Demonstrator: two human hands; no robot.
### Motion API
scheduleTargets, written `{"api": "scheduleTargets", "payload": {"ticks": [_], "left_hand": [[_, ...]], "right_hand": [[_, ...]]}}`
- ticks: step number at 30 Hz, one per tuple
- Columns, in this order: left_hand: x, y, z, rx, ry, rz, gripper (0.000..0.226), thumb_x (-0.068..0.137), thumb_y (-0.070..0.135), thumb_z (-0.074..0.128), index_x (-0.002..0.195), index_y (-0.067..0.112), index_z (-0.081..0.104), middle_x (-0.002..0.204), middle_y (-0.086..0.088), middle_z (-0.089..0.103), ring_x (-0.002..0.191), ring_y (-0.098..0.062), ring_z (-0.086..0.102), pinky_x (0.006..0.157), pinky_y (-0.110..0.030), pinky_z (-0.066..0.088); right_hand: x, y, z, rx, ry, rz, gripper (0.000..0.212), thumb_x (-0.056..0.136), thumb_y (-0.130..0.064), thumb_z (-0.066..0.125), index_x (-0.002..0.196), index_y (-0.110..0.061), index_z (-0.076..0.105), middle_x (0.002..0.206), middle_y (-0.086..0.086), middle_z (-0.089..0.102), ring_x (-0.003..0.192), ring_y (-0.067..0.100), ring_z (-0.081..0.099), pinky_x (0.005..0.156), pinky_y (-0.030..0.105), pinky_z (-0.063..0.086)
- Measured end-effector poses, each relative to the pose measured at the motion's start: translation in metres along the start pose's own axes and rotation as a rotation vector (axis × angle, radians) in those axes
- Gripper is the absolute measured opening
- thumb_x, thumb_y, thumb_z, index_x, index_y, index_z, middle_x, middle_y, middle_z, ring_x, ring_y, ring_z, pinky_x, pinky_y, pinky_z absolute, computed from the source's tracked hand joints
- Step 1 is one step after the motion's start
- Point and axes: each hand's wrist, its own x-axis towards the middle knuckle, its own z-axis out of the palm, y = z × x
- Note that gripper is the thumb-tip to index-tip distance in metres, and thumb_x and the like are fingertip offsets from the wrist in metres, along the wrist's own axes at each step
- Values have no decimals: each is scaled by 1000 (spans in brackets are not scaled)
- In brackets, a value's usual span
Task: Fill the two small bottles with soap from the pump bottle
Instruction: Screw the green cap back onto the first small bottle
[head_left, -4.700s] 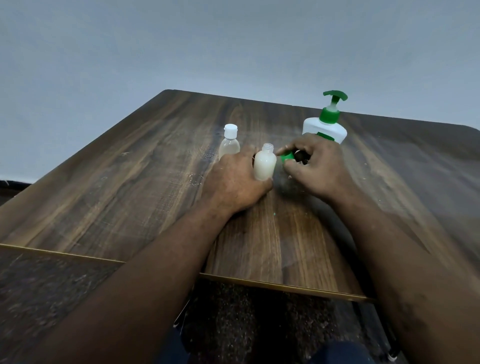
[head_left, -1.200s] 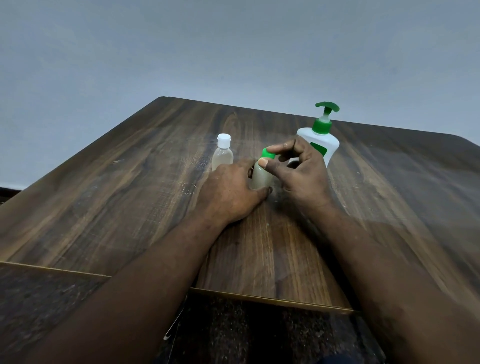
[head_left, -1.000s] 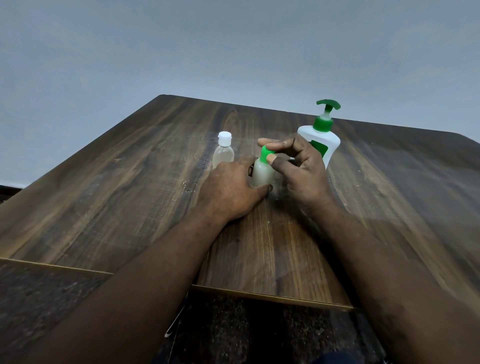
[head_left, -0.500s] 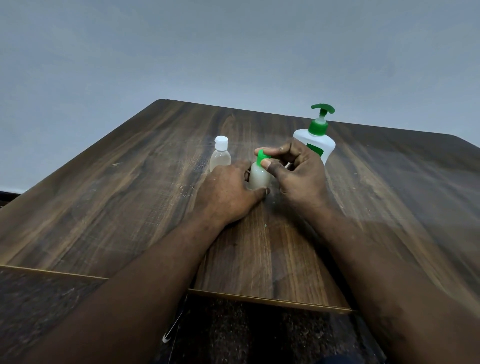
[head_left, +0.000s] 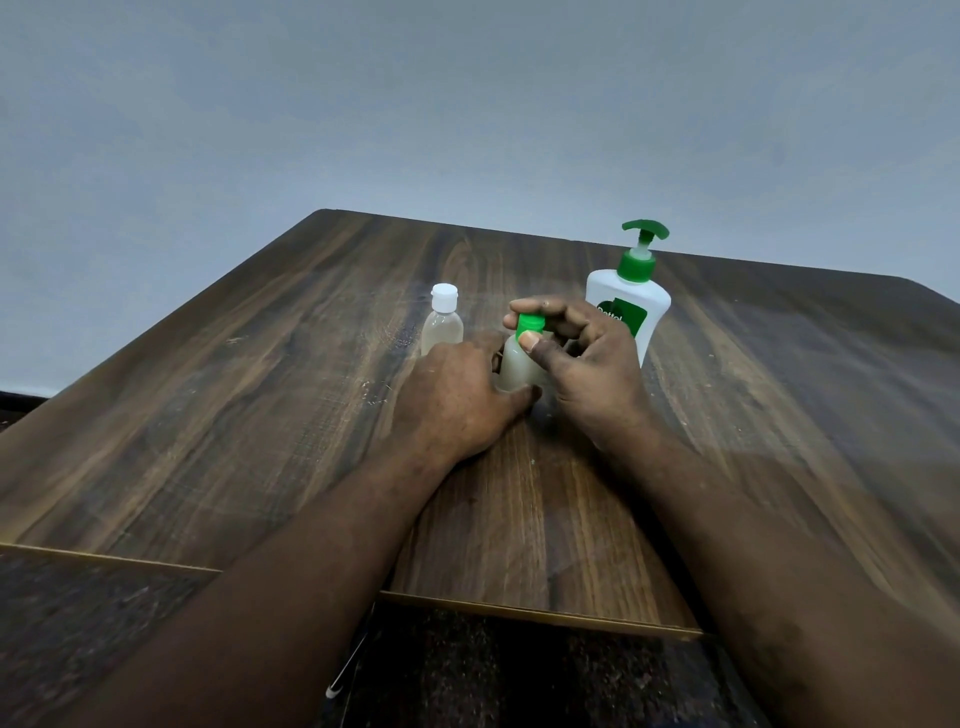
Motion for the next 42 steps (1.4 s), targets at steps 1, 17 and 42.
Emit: {"api": "scheduleTargets", "payload": {"ticks": [1, 17, 42], "left_hand": [[0, 0, 0, -4, -2, -7, 49, 83, 55, 76, 127, 38, 63, 94, 11, 70, 85, -11, 66, 71, -34, 56], [-4, 8, 1, 49, 52, -41, 27, 87, 49, 73, 99, 26, 68, 78, 7, 65, 71, -12, 63, 54, -27, 43], [-41, -53, -83, 207, 56, -242, 53, 78, 57, 80, 124, 32, 69, 110, 3, 76, 95, -22, 67, 77, -38, 54]], "right_hand": [[-1, -1, 1, -1, 10, 3, 30, 92, 6, 72, 117, -10, 76, 110, -1, 81, 106, 5, 75, 92, 25, 58], [-7, -13, 12, 2, 105, 62, 35, 91, 4, 76, 115, -18, 64, 102, -6, 80, 104, 0, 75, 94, 34, 62], [-2, 5, -5, -241, -163, -64, 12, 92, -29, 83, 98, -20, 78, 83, -7, 76, 71, 1, 68, 69, 17, 56]]}}
